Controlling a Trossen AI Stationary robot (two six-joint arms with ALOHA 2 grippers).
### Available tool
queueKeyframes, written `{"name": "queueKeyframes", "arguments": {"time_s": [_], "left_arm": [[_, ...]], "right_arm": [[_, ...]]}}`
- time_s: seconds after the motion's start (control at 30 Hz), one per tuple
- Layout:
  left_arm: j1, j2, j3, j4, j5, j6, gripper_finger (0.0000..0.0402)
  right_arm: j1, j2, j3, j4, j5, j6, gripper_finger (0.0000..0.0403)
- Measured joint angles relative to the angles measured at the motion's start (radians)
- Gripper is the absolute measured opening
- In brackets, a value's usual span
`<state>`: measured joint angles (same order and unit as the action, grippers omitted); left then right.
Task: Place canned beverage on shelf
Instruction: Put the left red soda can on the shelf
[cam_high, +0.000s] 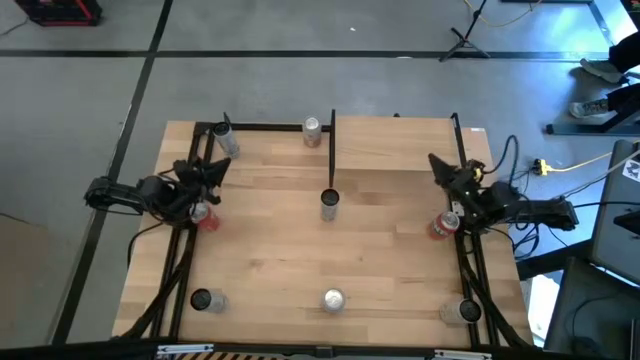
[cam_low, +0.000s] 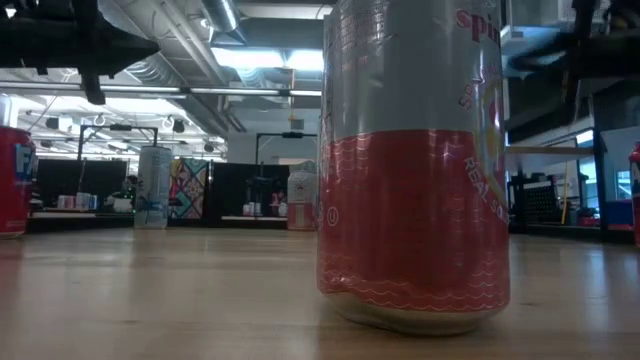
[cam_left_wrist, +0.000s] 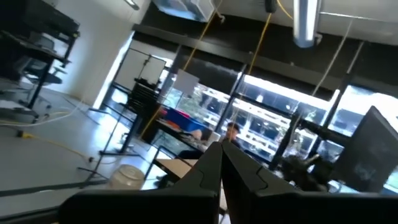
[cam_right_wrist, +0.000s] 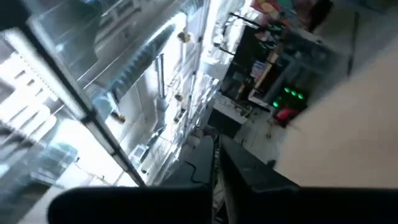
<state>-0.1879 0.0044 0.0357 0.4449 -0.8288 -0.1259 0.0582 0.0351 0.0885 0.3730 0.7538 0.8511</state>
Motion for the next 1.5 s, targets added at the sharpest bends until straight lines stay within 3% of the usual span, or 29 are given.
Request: {"name": "queueKeyframes", "arguments": {"time_s": [0.17,0.33,0.87,1.0,1.23,1.5], "left_arm": [[0.008,0.003,0.0,-0.007,-0.001,0.004,0.0004],[0.033,0.003,0.0,-0.007,0.0,0.004,0.0004],[0.086,0.004,0.0,-0.019,0.019,0.005,0.0009],[0.092,0.004,0.0,-0.021,0.034,0.004,0.002],[0.092,0.004,0.0,-0.025,0.034,0.002,0.0034],[0.092,0.004,0.0,-0.054,0.034,-0.003,0.0036]], "right_arm": [[0.0,0.153,0.231,-0.248,-0.019,-0.095,0.0017],[0.0,0.337,0.483,-0.597,-0.074,-0.085,0.0017],[0.0,0.86,1.123,-1.467,-0.357,-0.049,0.0017],[0.0,0.956,1.199,-1.654,-0.465,-0.023,0.0017],[0.0,1.039,1.209,-1.89,-0.592,0.122,0.0017],[0.0,1.076,1.209,-1.944,-0.648,0.168,0.0031]]}}
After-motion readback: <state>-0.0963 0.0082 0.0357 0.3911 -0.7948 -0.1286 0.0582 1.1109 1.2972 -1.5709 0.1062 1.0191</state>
